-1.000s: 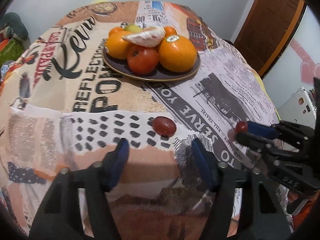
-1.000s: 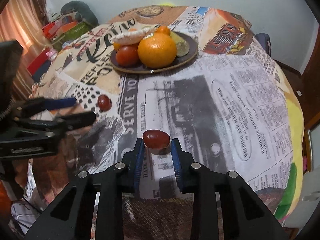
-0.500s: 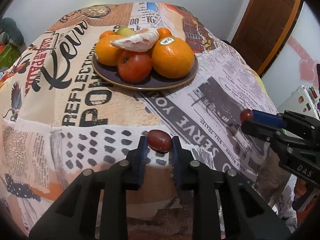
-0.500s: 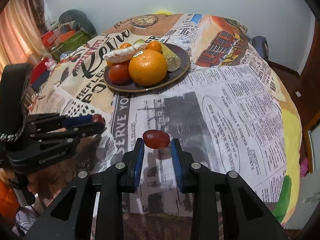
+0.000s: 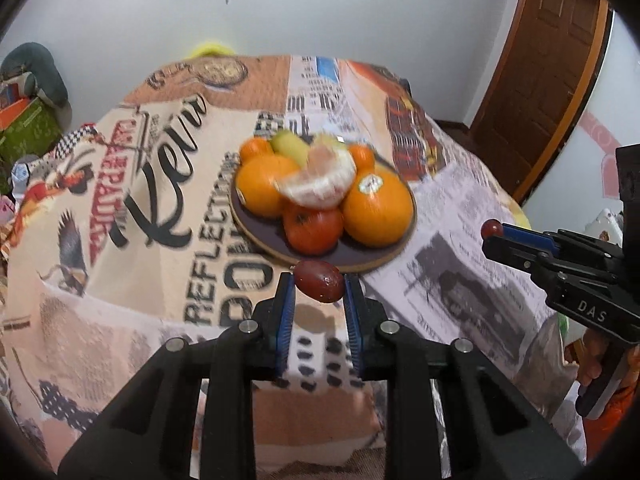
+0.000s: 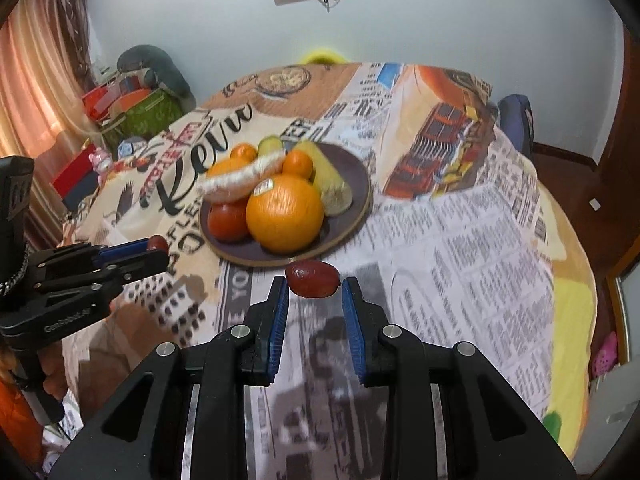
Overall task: Organize fruits
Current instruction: 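Carry the date in the left tool to the plate while the right tool places its date there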
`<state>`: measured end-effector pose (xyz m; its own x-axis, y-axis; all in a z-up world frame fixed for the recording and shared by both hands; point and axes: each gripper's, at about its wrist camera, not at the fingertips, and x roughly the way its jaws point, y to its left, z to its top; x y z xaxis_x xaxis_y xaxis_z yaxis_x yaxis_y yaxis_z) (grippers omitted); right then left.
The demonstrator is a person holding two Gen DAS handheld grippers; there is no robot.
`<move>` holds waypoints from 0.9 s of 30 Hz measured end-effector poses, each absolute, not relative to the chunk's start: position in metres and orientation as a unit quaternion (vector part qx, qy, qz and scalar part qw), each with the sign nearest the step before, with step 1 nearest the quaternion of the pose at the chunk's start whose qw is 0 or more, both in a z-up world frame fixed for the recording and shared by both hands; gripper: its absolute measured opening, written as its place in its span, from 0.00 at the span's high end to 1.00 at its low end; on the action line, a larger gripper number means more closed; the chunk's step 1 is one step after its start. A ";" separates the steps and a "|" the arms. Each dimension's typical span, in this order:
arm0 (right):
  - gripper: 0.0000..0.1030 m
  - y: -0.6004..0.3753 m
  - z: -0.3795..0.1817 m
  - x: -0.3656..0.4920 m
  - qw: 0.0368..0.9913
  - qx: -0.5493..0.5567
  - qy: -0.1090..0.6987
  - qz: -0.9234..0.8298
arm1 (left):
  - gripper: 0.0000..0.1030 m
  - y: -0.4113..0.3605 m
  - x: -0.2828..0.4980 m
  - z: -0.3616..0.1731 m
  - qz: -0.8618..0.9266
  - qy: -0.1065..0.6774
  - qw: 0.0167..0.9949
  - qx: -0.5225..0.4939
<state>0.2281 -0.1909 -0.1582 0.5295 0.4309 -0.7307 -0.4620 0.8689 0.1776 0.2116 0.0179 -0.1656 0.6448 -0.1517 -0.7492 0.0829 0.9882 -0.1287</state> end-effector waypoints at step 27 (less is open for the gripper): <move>0.75 -0.169 -0.177 0.307 0.873 -0.017 0.419 0.249 | 0.77 0.050 0.277 -0.193 -0.044 0.427 0.901 -0.060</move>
